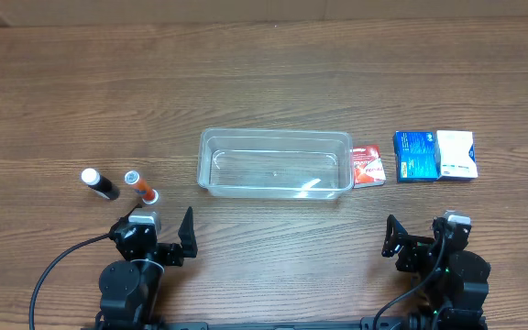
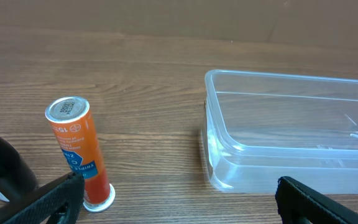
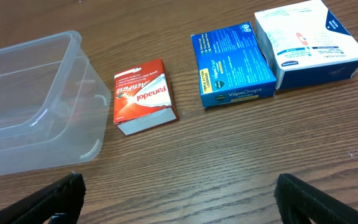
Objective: Pack container
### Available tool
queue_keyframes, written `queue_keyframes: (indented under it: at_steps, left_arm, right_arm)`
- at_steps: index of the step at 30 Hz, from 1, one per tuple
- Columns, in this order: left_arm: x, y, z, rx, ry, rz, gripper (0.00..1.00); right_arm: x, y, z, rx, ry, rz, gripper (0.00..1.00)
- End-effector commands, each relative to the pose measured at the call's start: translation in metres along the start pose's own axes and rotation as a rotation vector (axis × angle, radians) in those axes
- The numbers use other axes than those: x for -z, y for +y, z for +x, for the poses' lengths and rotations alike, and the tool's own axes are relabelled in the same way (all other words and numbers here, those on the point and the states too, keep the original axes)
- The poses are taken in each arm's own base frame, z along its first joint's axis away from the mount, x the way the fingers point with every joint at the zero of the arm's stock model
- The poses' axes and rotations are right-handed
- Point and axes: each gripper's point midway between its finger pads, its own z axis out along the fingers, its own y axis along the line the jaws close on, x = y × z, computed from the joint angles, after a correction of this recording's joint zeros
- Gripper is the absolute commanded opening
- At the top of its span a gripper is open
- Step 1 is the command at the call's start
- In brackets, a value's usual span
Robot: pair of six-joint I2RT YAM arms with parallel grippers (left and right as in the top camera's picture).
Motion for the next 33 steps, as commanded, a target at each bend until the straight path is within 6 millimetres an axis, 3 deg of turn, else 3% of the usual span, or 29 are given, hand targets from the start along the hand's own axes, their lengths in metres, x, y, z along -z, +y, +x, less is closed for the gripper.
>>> queue_keyframes:
  at_steps: [1,12,19,24,29,32,33]
  left_arm:
    - [0.000,0.000,-0.001,-0.015,-0.010,0.005,1.00]
    - [0.000,0.000,-0.001,-0.015,-0.010,0.005,1.00]
    - [0.000,0.000,-0.001,-0.014,-0.009,0.005,1.00]
    - [0.000,0.000,-0.001,-0.014,-0.010,0.005,1.00]
    - [0.000,0.000,-0.001,-0.014,-0.009,0.005,1.00]
    - [0.000,0.000,-0.001,-0.014,-0.009,0.005,1.00]
    - [0.000,0.000,-0.001,-0.014,-0.010,0.005,1.00]
  right_arm:
    - [0.001,0.001,-0.002,0.005,-0.014,-0.004,1.00]
    - [0.001,0.000,-0.002,0.005,-0.012,-0.002,1.00]
    - [0.001,-0.002,0.009,0.000,0.032,0.009,1.00]
    - [0.002,0.003,-0.018,0.012,-0.077,-0.013,1.00]
    - [0.006,0.025,-0.044,0.032,-0.178,-0.127,1.00]
    - [0.024,0.070,-0.067,0.098,-0.277,-0.378,1.00]
    - [0.028,0.077,-0.071,0.107,-0.295,-0.414,1.00]
